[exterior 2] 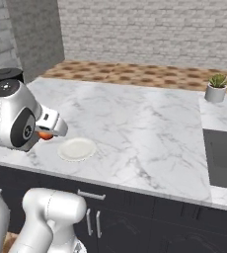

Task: Pick the pear and peach from the fridge and place them on the plate next to the blender to make a fruit smoothie.

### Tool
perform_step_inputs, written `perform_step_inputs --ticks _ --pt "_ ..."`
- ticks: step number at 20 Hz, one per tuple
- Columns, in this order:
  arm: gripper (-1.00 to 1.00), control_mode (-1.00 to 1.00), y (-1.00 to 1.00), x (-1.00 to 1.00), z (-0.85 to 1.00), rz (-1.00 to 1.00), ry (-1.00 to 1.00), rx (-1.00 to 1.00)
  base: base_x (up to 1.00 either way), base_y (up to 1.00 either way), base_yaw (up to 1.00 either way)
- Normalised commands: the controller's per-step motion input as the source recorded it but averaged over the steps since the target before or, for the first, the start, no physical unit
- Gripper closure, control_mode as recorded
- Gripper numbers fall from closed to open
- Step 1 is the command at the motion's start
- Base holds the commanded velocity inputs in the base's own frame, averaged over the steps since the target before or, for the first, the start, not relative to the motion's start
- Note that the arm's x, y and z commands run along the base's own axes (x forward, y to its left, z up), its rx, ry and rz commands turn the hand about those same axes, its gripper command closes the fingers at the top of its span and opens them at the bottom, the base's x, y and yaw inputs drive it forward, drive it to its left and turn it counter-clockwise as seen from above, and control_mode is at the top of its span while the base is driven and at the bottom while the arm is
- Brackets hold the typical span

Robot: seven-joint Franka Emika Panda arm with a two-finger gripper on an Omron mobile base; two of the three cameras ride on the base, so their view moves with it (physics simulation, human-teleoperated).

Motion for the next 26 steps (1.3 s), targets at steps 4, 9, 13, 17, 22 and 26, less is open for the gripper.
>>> perform_step_inputs --ticks 4,9,13,17,22,26 --pt "1.0 -1.0 0.0 0.09 -0.05 0.0 0.04 0.0 0.0 0.0 0.0" --pt "1.0 -1.0 0.02 0.52 -0.34 -0.01 0.34 0.05 0.0 0.0 0.0" --pt "1.0 -1.0 -0.06 0.37 -0.41 0.0 0.21 0.1 0.0 0.0 0.0" --pt "1.0 -1.0 0.0 0.24 -0.53 0.0 0.06 0.01 0.0 0.0 0.0" --pt "1.0 -1.0 0.0 0.52 -0.56 0.0 0.02 -0.01 0.0 0.0 0.0" --pt "1.0 -1.0 0.06 0.63 -0.47 0.0 0.0 -0.02 0.0 0.0 0.0"
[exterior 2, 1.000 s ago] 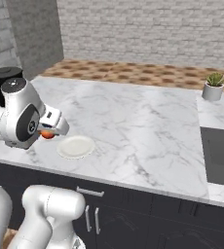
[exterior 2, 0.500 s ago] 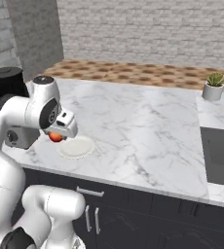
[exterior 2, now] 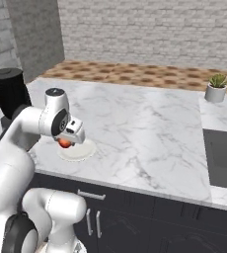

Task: Pick the pear and peach from the fridge and place them on the plate next to the blender to make a fruit smoothie.

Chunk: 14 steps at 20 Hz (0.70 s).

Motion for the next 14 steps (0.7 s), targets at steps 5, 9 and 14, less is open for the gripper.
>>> perform_step_inputs --ticks 5,9,14 --pt "1.0 -1.0 0.27 0.76 -0.41 0.0 0.0 0.0 0.0 0.0 0.0" --pt "1.0 -1.0 0.24 0.55 -0.55 0.0 0.06 0.0 0.0 0.0 0.0" --pt "1.0 -1.0 0.0 0.39 -0.54 0.0 0.01 0.0 0.0 0.0 0.0"
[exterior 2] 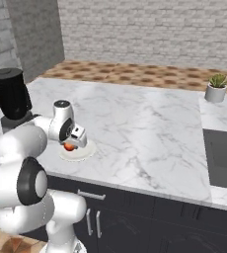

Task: Pick the pear and peach from the fridge and place them on the plate next to the blender to make a fruit smoothie.

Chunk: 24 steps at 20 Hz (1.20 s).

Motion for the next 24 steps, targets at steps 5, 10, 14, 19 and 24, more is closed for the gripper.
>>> perform_step_inputs --ticks 5,10,14,19,24 --pt "1.0 -1.0 0.0 0.44 -0.42 0.0 0.0 0.0 0.0 0.0 0.0" --pt "-1.0 -1.0 0.02 0.27 -0.09 -0.01 0.0 -0.01 0.0 0.0 0.0" --pt "-1.0 -1.0 0.01 0.02 0.0 -0.06 0.0 0.0 0.0 0.0 0.0" --pt "-1.0 -1.0 0.01 0.0 0.0 -0.07 -0.01 0.0 0.0 0.0 0.0" --pt "-1.0 -1.0 0.0 -0.47 0.46 -0.08 -0.05 0.0 0.0 0.0 0.0"
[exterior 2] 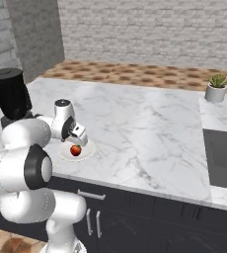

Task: Pick the pear and peach from the fridge and place them on the plate next to the blender to make a fruit smoothie.

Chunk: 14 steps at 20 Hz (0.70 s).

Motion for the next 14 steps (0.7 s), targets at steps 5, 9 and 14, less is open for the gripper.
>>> perform_step_inputs --ticks 5,9,14 --pt "-1.0 -1.0 0.0 -0.98 0.63 -0.1 -0.02 0.0 0.0 0.0 0.0" --pt "-1.0 -1.0 -0.02 -1.0 0.65 -0.06 0.0 0.0 0.0 0.0 0.0" --pt "-1.0 -1.0 -0.17 -1.0 0.71 -0.01 -0.13 0.0 0.0 0.0 0.0"
